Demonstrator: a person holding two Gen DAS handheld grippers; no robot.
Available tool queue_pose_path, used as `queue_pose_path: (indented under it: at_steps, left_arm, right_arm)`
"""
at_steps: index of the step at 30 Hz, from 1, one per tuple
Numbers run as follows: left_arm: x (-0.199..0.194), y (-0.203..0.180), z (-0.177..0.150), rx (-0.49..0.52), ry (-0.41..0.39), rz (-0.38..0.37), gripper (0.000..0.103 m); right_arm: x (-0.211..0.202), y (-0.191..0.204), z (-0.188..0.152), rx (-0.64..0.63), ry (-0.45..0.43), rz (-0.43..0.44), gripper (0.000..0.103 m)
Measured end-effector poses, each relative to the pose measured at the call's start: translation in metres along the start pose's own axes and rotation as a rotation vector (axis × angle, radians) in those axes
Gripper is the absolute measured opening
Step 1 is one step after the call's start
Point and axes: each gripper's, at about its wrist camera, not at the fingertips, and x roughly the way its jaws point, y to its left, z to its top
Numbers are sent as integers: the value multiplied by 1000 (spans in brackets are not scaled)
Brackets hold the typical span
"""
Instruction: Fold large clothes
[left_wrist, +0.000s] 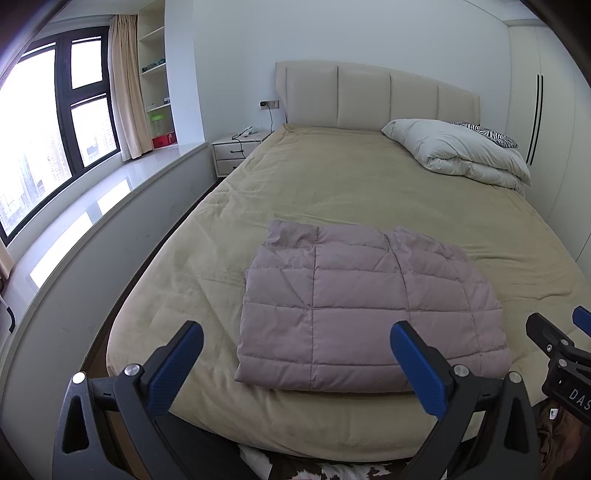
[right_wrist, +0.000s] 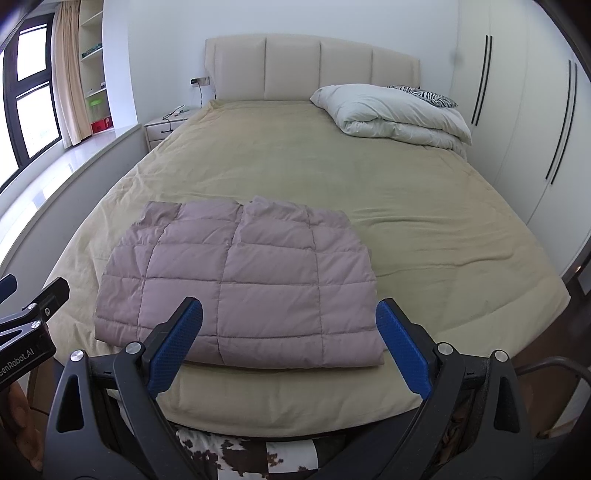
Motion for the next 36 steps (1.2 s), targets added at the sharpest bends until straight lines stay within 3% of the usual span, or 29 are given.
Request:
queue_pose_path:
  at_steps: [36]
  left_arm:
    - [3,-2,0,8,8,-1,103]
  right_arm:
    - [2,-1,-1,1,5,7,96]
